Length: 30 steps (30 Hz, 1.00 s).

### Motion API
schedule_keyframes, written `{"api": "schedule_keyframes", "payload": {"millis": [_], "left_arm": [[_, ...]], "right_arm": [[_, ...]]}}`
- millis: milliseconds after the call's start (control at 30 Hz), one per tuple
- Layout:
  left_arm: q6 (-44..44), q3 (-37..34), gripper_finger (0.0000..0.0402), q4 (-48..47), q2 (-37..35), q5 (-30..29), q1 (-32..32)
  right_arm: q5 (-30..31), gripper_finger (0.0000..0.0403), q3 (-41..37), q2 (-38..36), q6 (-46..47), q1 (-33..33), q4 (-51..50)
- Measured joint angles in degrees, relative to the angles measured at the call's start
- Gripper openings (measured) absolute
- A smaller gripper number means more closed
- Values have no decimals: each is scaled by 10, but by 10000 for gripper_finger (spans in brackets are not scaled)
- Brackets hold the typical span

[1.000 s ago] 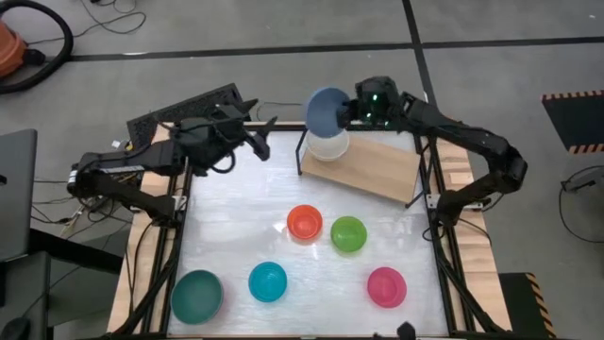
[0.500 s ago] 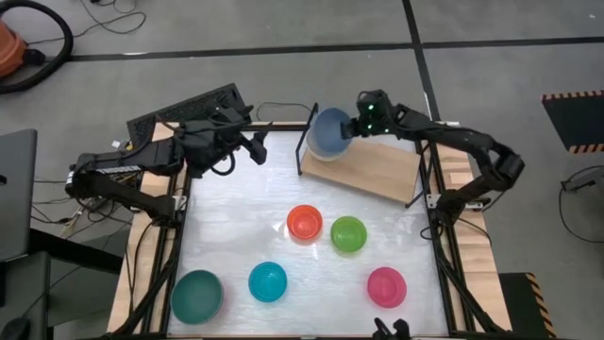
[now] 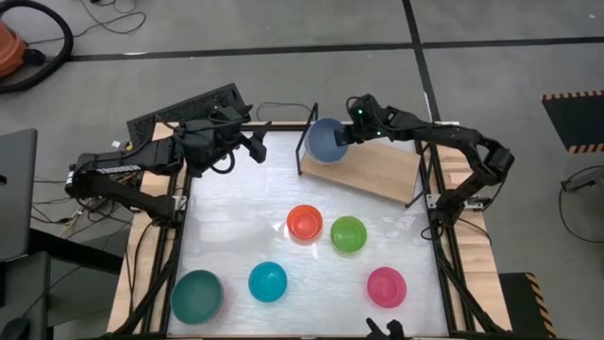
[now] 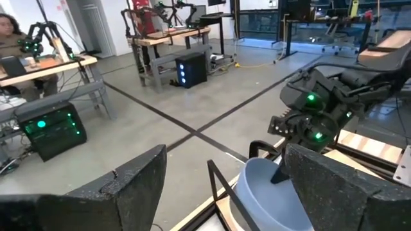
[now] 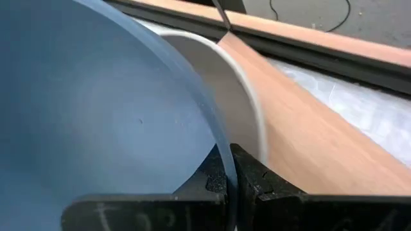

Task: Place and stack bowls onto a shelf
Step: Stack the purple bowl on top of the white bowl on the shelf, then stack the green bowl on top of the purple bowl on the shelf

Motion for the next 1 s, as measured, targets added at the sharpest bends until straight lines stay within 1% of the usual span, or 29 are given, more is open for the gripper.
{"api": "schedule_keyframes", "payload": {"millis": [167, 300, 600, 733, 833, 933, 1000], "left_arm": [[-1, 0, 304, 0, 0, 0, 0], [-1, 0, 304, 0, 0, 0, 0], [-3, 0, 304, 1, 0, 0, 0], [-3, 0, 304, 1, 0, 0, 0], [-3, 0, 304, 0, 0, 9, 0], [4, 0, 304, -6, 0, 43, 3], [-1, 0, 304, -32, -3, 82, 4]], "right_arm": [[5, 24, 24, -4, -22, -10, -52], [10, 25, 29, -1, -29, -13, -62], [0, 73, 29, 1, -35, -19, -66], [-5, 105, 29, 1, -36, -24, -66], [-5, 144, 29, 1, -40, -24, -62], [-7, 183, 48, 1, -49, -25, -74], [-7, 202, 69, -4, -51, -24, -87]]}}
